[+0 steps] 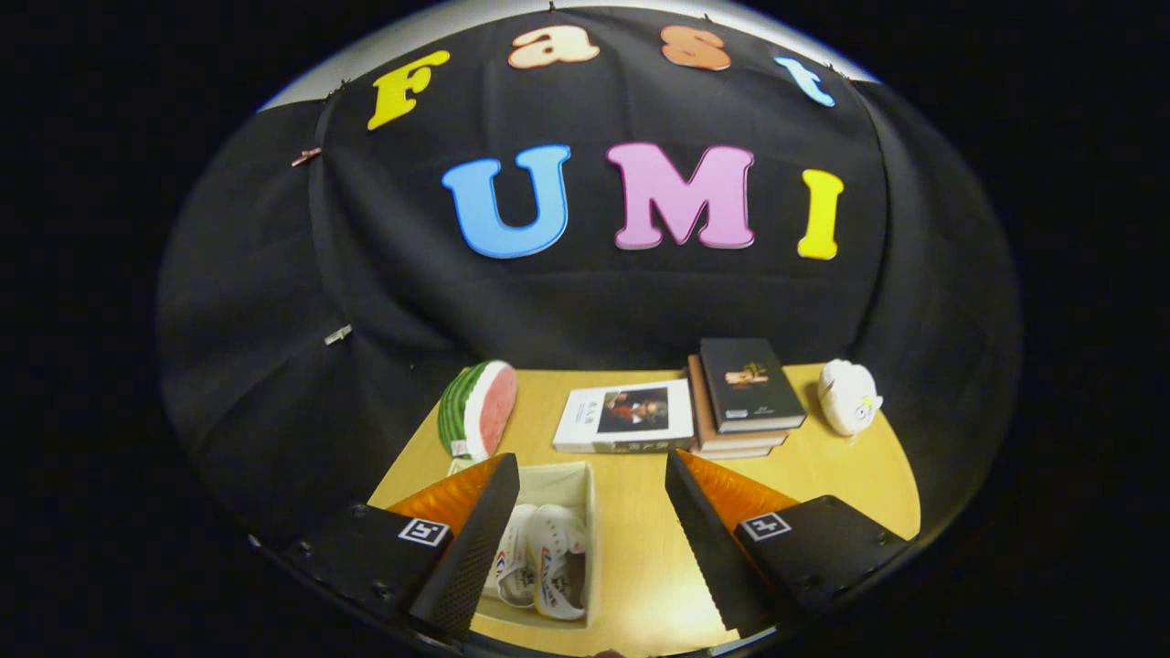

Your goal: Open the storage box then place both shoes into the box .Put the left shoe in first, then the right shoe, with the right side of both shoes facing outward in a uniform manner.

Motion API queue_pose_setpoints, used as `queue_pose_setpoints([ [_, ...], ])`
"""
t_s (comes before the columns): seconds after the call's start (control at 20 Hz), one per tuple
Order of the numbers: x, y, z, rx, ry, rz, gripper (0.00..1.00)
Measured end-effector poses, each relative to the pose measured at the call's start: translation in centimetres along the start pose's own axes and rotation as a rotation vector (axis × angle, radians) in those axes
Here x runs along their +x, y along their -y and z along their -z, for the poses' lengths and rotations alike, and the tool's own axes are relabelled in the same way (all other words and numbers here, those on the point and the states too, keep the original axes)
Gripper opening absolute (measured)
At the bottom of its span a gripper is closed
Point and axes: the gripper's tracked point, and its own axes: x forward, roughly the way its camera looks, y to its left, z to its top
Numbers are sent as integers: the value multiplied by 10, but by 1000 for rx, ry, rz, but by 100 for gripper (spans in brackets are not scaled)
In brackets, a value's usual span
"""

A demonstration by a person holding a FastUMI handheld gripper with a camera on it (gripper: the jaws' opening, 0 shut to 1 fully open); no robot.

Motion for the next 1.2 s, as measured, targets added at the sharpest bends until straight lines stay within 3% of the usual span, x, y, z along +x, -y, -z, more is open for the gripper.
queue_pose_setpoints([
  [0.3, -68, 99, -89, -36, 322, 79, 98],
  [0.55, -95, 197, -111, -114, 467, 117, 98],
  [0.85, -80, 256, -85, -113, 450, 51, 98],
  [1.2, -73, 254, -70, -155, 440, -65, 98],
])
